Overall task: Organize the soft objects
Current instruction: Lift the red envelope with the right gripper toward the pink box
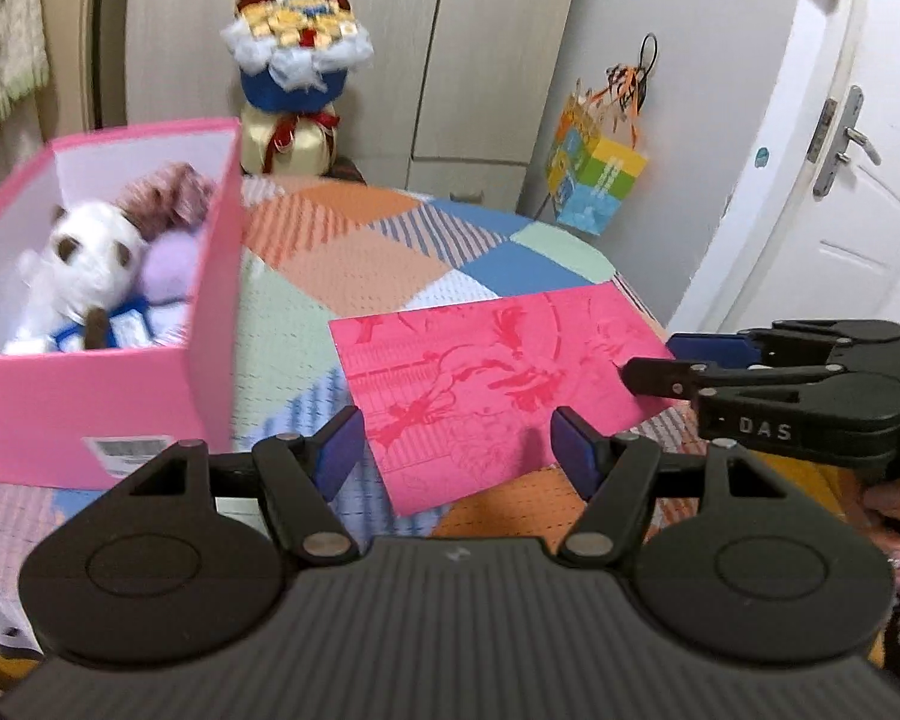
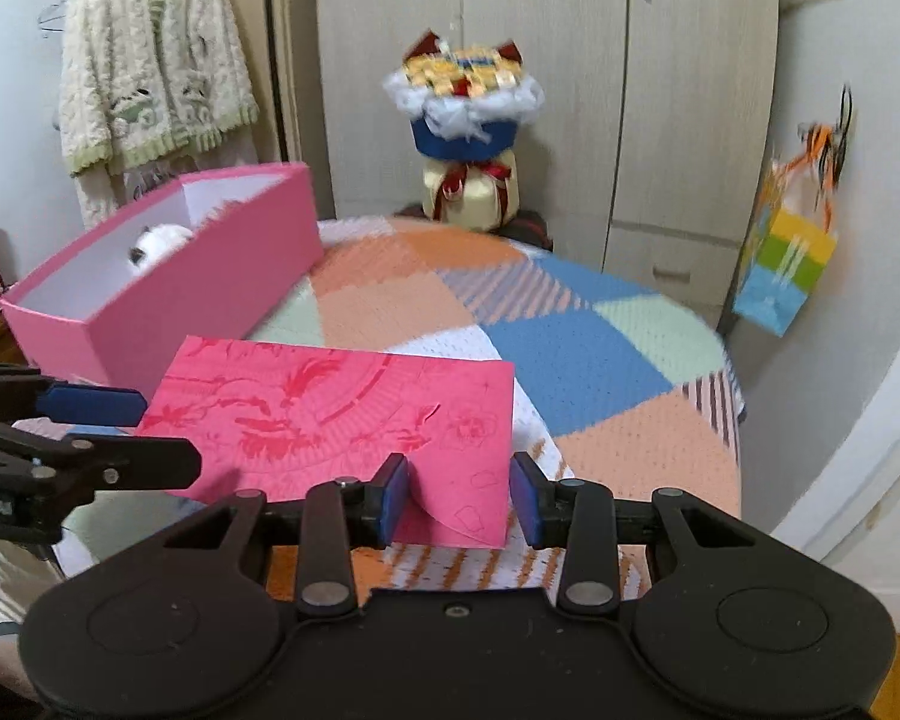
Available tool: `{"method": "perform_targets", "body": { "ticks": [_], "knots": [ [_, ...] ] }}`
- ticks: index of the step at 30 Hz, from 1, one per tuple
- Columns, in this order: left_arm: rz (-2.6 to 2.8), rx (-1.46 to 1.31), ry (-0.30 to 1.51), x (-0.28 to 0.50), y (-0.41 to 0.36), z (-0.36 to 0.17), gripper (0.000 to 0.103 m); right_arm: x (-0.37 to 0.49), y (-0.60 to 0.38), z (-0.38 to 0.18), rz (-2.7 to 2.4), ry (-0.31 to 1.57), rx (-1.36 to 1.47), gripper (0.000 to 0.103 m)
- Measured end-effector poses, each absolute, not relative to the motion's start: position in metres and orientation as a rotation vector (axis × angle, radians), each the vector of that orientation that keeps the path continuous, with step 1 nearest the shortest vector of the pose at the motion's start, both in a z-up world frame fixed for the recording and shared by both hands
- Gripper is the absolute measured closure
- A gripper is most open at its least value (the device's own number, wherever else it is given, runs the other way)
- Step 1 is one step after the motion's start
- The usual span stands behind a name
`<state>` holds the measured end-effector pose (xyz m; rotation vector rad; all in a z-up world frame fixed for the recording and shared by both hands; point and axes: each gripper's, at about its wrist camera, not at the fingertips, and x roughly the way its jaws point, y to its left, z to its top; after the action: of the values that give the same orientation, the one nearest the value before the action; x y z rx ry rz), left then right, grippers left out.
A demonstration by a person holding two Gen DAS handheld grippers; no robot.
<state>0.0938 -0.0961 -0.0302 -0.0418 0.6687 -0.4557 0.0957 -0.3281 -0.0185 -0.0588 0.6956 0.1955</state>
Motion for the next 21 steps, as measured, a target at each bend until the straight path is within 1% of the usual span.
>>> {"method": "perform_targets", "body": {
  "ticks": [6,11,21],
  "knots": [
    [-0.448,-0.05,0.625,0.07,-0.065,-0.01,0.036,0.07,-0.299,0.01,0.202,0.643,-0.101,0.061],
    [-0.399,-0.06,0.589,0.068,-0.035,0.007,0.036,0.063,-0.269,0.037,0.246,0.573,-0.159,0.061],
    [-0.269,-0.104,0.469,0.093,0.038,0.046,0.036,0.11,-0.201,0.069,0.366,0.498,-0.17,0.061]
  ]
}}
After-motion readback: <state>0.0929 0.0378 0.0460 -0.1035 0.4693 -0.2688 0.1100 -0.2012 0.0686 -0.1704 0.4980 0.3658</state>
